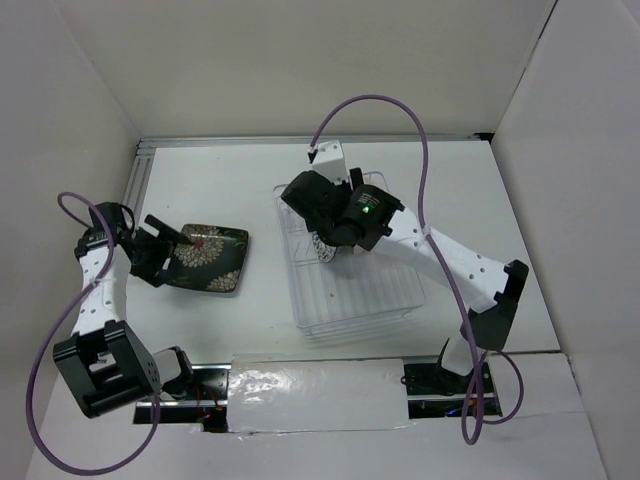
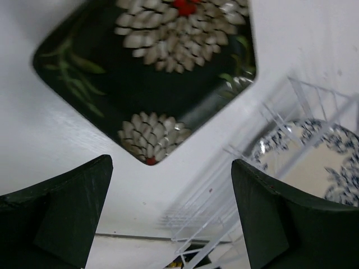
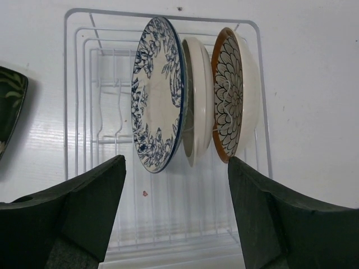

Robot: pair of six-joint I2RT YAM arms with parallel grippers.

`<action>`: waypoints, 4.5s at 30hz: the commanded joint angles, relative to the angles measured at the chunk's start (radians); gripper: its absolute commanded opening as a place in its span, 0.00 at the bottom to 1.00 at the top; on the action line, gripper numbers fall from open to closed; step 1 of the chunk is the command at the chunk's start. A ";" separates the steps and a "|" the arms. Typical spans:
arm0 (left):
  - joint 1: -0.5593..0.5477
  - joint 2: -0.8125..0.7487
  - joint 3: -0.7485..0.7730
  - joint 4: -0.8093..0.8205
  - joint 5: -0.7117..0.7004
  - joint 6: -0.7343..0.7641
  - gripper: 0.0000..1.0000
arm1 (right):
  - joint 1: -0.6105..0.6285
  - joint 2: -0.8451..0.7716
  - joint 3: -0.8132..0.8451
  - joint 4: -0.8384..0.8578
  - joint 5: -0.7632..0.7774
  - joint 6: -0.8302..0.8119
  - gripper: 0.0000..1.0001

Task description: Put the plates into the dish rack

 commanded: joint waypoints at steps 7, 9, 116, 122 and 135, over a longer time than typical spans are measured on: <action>0.009 0.024 -0.173 0.022 -0.243 -0.197 0.97 | 0.007 -0.078 -0.002 0.050 0.005 -0.001 0.81; 0.007 0.046 -0.186 0.038 -0.235 -0.216 0.99 | 0.007 -0.084 -0.014 0.042 0.006 0.012 0.82; -0.016 -0.174 0.178 0.252 0.685 0.192 0.00 | -0.355 0.371 0.326 0.490 -1.548 -0.114 0.79; -0.016 -0.181 0.188 0.246 0.687 0.197 0.00 | -0.369 0.404 0.360 0.503 -1.552 -0.085 0.79; -0.016 -0.171 0.167 0.246 0.680 0.197 0.00 | -0.369 0.267 0.253 0.496 -1.472 -0.061 0.00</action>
